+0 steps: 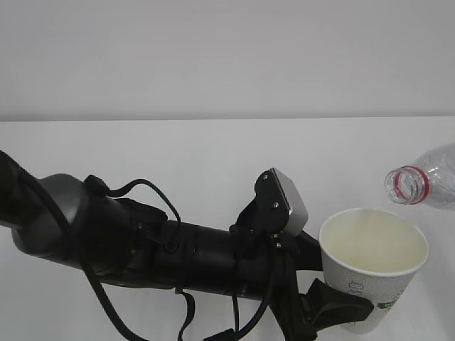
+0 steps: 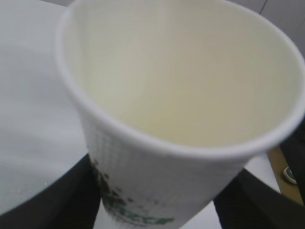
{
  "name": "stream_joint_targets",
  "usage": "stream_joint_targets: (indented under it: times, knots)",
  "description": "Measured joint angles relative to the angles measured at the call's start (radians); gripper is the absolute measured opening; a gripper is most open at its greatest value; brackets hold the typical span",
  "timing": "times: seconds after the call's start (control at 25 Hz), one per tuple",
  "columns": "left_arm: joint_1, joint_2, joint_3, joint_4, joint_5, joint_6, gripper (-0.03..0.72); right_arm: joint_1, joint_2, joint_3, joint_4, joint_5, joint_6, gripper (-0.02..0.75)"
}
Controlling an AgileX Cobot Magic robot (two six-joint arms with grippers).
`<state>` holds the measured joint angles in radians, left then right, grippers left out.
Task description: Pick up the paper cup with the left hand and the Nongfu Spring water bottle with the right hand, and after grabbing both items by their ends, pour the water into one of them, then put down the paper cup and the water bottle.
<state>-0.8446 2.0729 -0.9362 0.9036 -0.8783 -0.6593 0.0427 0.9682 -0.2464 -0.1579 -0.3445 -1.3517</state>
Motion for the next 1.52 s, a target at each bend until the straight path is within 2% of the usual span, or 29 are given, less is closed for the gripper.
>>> stream_joint_targets:
  times: [1.52]
  knots:
    - [0.0, 0.0, 0.0, -0.01, 0.0, 0.0, 0.501, 0.0, 0.0, 0.0, 0.003, -0.002, -0.063, 0.431]
